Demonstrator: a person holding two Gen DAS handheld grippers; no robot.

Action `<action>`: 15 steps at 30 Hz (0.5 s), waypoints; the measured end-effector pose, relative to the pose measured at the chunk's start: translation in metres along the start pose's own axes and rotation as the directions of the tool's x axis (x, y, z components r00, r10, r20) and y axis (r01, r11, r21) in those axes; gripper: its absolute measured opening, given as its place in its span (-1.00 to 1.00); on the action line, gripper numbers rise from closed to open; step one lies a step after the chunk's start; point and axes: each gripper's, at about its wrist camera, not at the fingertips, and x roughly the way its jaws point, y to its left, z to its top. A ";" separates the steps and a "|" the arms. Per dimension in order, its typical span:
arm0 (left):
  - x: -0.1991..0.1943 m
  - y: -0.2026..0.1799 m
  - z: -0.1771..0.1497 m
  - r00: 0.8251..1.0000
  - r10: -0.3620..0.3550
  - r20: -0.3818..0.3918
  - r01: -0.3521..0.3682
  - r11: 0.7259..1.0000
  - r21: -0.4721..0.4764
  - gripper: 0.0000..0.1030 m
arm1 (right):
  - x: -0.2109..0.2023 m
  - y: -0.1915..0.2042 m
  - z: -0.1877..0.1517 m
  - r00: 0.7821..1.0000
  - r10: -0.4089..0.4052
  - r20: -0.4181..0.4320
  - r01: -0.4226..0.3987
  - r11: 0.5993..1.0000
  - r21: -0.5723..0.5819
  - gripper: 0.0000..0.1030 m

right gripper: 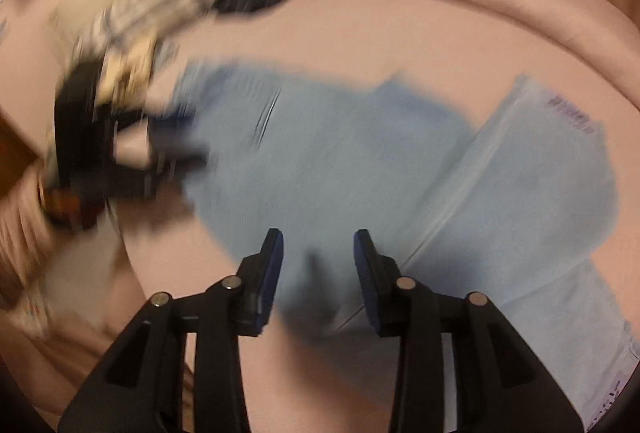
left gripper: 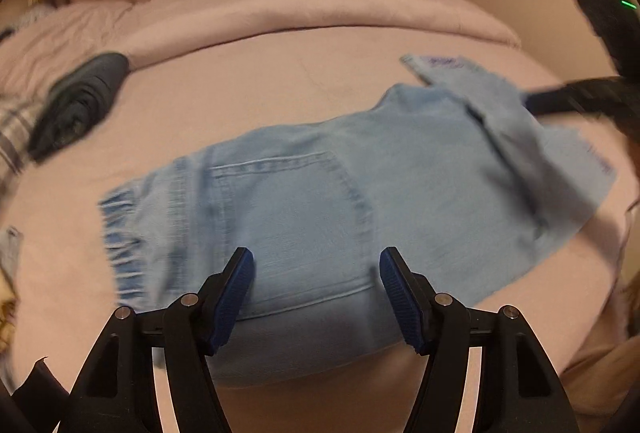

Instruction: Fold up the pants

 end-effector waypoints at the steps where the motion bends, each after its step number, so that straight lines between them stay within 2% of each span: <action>1: 0.002 -0.006 0.003 0.999 -0.037 -0.005 0.037 0.999 -0.012 0.27 | -0.008 -0.014 0.012 0.999 -0.030 0.020 0.029 0.998 0.051 -0.07; 3: 0.005 -0.017 0.010 0.995 -0.097 -0.006 0.096 0.995 -0.027 0.27 | -0.010 -0.047 0.033 0.993 -0.116 0.019 0.111 0.981 0.160 -0.04; 5: 0.011 -0.032 0.020 0.984 -0.180 -0.005 0.180 0.982 -0.050 0.27 | 0.001 -0.082 0.051 0.984 -0.173 -0.041 0.178 0.949 0.261 0.01; 7: 0.021 -0.050 0.031 0.959 -0.282 -0.003 0.281 0.956 -0.083 0.27 | 0.020 -0.109 0.067 0.974 -0.199 -0.107 0.223 0.921 0.320 0.01; 9: 0.033 -0.071 0.041 0.933 -0.361 -0.014 0.358 0.929 -0.093 0.27 | 0.039 -0.122 0.084 0.958 -0.229 -0.171 0.274 0.904 0.327 0.02; 13: 0.049 -0.105 0.051 0.903 -0.428 -0.041 0.427 0.903 -0.048 0.27 | 0.088 -0.135 0.111 0.928 -0.246 -0.279 0.334 0.882 0.333 -0.02; 15: 0.059 -0.119 0.051 0.897 -0.436 -0.078 0.435 0.900 -0.032 0.27 | 0.105 -0.138 0.118 0.915 -0.260 -0.308 0.358 0.875 0.325 -0.02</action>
